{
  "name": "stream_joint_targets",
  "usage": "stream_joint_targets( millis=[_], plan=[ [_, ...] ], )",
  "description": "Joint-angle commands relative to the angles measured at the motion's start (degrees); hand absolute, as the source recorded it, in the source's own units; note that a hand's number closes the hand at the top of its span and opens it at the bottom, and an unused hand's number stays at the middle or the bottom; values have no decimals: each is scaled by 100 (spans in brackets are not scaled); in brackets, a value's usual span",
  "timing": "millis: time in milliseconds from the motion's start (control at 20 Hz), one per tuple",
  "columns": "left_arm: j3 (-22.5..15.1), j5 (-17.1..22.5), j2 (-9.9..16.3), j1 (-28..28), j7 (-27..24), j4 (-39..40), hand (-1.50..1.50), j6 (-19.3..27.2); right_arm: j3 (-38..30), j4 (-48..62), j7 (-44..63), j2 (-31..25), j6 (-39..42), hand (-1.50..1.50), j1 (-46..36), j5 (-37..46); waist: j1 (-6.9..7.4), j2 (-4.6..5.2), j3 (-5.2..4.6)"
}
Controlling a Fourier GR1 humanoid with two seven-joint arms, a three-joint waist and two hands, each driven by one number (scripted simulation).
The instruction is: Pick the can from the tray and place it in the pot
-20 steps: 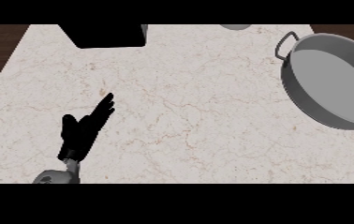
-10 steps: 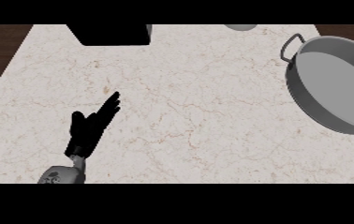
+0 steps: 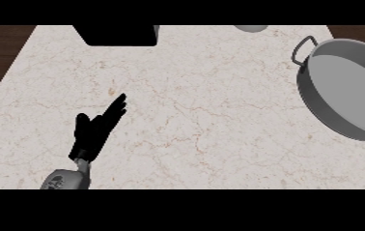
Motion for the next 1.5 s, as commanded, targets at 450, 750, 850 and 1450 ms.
stream_joint_targets(
  millis=[450, 750, 850, 1450],
  plan=[
    [152, 107, 72, 110, -26, -136, 0, -273, 1701, 506, 2476, -340, 291, 150, -2597, 1728, 126, 18, 10],
    [46, -116, -129, -277, -46, 135, 0, -64, 2807, 1310, 3147, -281, 59, 150, -3387, 3368, 293, 75, 6],
    [-23, -96, -169, -330, 380, -106, 0, -23, 3171, 1541, 3289, -100, 131, 150, -3560, 3812, 301, 62, 12],
    [24, -238, -168, -210, 37, 152, 0, -44, 3459, 4055, 4243, 1093, 2528, -150, -5482, 3898, 187, 43, 16]
  ],
)
